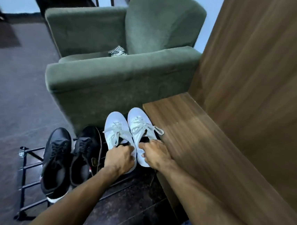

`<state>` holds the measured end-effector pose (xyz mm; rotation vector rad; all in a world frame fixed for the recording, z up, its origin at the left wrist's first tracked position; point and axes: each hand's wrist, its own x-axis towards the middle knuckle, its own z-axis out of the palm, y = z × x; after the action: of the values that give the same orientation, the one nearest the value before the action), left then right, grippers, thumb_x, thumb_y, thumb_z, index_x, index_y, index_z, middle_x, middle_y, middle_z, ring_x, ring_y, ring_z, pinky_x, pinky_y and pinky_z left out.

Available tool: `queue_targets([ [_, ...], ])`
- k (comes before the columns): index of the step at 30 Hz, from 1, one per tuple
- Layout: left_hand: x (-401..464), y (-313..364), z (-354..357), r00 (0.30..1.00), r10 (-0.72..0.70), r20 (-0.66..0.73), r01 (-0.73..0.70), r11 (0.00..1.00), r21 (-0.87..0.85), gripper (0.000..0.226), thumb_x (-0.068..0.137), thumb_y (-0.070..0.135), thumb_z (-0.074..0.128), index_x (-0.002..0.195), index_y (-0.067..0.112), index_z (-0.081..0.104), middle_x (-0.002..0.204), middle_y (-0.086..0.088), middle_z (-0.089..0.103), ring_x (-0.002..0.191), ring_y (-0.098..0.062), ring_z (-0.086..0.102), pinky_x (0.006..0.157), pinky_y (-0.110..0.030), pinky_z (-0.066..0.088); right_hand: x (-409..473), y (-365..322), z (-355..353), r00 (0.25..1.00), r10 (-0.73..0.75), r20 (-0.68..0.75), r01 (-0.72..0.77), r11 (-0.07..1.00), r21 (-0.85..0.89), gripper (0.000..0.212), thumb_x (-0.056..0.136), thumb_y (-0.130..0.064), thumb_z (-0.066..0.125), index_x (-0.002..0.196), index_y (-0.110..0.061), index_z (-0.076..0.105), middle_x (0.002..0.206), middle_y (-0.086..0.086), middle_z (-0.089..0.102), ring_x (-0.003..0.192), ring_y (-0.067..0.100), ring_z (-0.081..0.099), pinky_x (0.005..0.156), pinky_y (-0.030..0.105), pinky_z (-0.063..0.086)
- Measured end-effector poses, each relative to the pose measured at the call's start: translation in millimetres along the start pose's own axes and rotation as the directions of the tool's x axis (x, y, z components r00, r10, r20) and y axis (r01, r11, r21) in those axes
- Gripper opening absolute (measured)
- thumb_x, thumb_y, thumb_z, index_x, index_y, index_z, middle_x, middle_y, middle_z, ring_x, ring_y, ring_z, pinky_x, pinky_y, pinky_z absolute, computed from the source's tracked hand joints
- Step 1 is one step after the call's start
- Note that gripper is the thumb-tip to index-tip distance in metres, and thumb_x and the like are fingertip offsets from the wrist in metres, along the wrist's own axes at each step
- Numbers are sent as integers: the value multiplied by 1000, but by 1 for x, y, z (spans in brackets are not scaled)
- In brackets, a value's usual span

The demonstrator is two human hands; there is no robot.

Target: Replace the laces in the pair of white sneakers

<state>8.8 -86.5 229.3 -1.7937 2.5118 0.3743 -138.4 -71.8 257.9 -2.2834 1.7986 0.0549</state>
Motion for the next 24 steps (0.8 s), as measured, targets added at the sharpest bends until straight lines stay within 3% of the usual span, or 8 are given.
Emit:
queue_targets([
  [4,23,-18,19,998,-62,25,63,998,-29,13,89,30,47,92,19,54,100,-9,65,95,-33,62,69,-34,43,40,5,21,998,23,54,-26,997,66,16,86,-7,57,99,-15,61,101,11,68,99,31,59,71,32,38],
  [6,28,-19,36,996,-57,67,60,997,-39,14,90,30,46,94,20,53,98,-10,66,95,-34,63,69,-35,45,53,9,36,994,7,108,-8,1000,10,21,89,-13,58,109,-19,63,109,10,66,112,29,54,96,36,36],
  [7,28,-19,46,995,-57,88,61,997,-52,13,91,30,45,93,20,52,96,-10,66,94,-35,63,67,-35,44,58,12,47,989,0,145,2,1000,-19,27,91,-15,58,117,-23,62,116,9,62,119,28,49,108,38,28],
  [9,27,-19,63,992,-81,95,90,991,-97,11,91,31,45,91,20,50,92,-10,67,90,-35,64,62,-33,40,62,16,64,979,16,201,-8,999,-40,36,92,-18,59,127,-27,58,129,7,53,128,27,39,117,44,17],
  [15,34,-18,76,983,-175,58,183,968,-171,10,89,29,50,87,20,51,85,-5,68,84,-31,64,60,-29,36,69,22,79,977,29,212,-21,999,-40,41,91,-20,61,130,-29,56,132,5,52,128,28,38,118,48,13],
  [19,30,-13,74,980,-179,87,192,967,-166,7,91,27,49,89,22,54,88,-6,69,85,-30,65,62,-30,44,53,20,81,994,12,107,-12,1000,-2,37,87,-18,64,124,-21,56,126,5,53,125,26,41,114,39,23],
  [24,25,-5,65,967,-222,127,236,966,-108,24,91,30,48,110,17,56,113,-9,63,107,-29,58,84,-37,46,7,36,64,1000,13,5,-14,982,189,44,87,-15,58,129,-20,48,135,0,44,130,21,36,104,35,37],
])
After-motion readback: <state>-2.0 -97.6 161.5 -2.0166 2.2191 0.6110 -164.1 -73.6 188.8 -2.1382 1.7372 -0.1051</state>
